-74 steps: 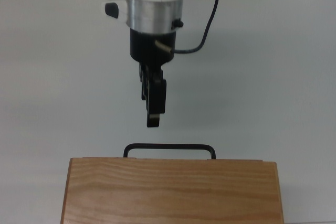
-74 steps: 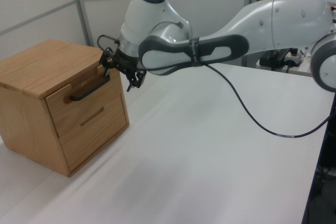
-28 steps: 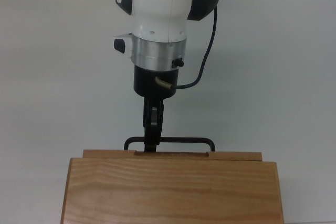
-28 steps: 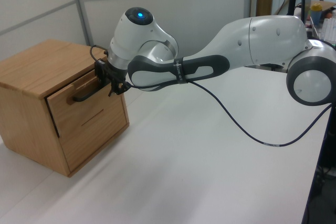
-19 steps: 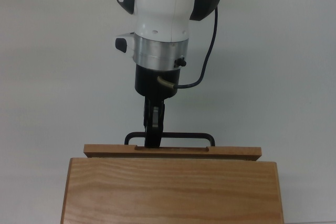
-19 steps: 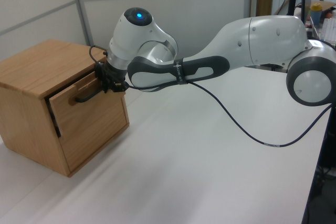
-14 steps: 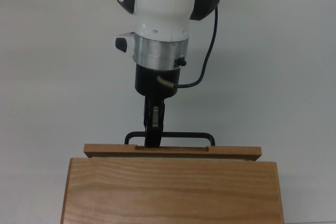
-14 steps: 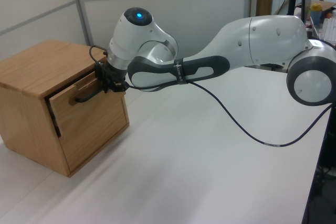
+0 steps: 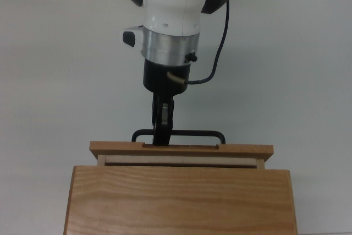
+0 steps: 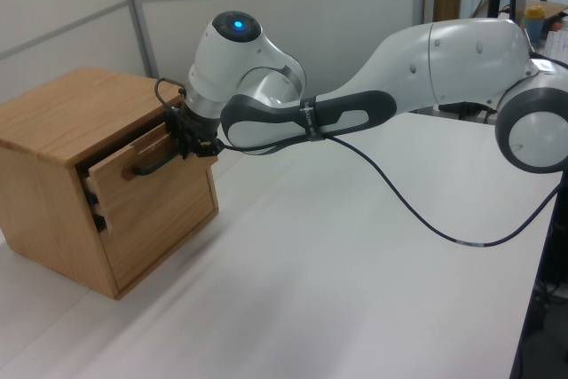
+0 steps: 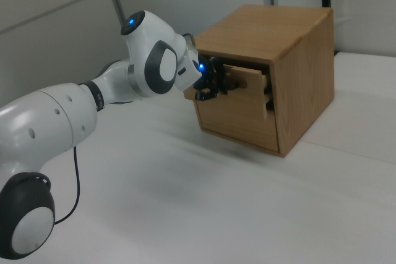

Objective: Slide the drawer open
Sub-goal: 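Pull the handle outward, sliding the upper drawer out of the cabinet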

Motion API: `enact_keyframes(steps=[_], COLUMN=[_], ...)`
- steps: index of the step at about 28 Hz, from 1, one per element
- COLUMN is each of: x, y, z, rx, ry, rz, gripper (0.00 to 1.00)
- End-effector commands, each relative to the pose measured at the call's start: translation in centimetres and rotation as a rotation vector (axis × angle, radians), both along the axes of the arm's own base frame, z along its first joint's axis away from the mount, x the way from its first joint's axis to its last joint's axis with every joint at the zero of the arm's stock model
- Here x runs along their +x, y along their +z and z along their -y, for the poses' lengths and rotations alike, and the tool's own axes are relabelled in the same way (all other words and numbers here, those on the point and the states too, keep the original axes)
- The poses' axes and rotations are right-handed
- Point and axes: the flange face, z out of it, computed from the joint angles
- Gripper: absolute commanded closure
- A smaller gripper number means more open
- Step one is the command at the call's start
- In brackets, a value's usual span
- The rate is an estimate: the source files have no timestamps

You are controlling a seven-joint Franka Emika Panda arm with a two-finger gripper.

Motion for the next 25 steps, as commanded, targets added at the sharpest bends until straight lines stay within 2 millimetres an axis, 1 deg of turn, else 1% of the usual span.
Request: enact_keyframes(steps=[1,3,5,8,9,14,19,21,24,25], x=[-2.6,-2.9,-3.3,-4.0,-4.5,-5.4,-6.9,-8.0,-9.0,-9.8], y=[2.5,2.9,3.1,2.9,2.9,3.3,3.3,2.9,2.9,3.1], z=[-0.5,-0.5,-0.6,-0.6,-0.8,-0.9,-1.2,-1.4,-1.6,-1.7], rx=[-0.006,-0.007,-0.013,-0.025,-0.035,-0.036,-0.041,-0.044,-0.045,-0.047], ry=[-0.008,-0.009,-0.004,-0.001,0.011,0.024,0.05,0.064,0.07,0.071], rz=[0.003,0.006,0.003,-0.016,-0.022,-0.04,-0.096,-0.123,-0.134,-0.136], gripper=[0.84,0.83,0.84,0.94,1.0,1.0,1.0,1.0,1.0,1.0])
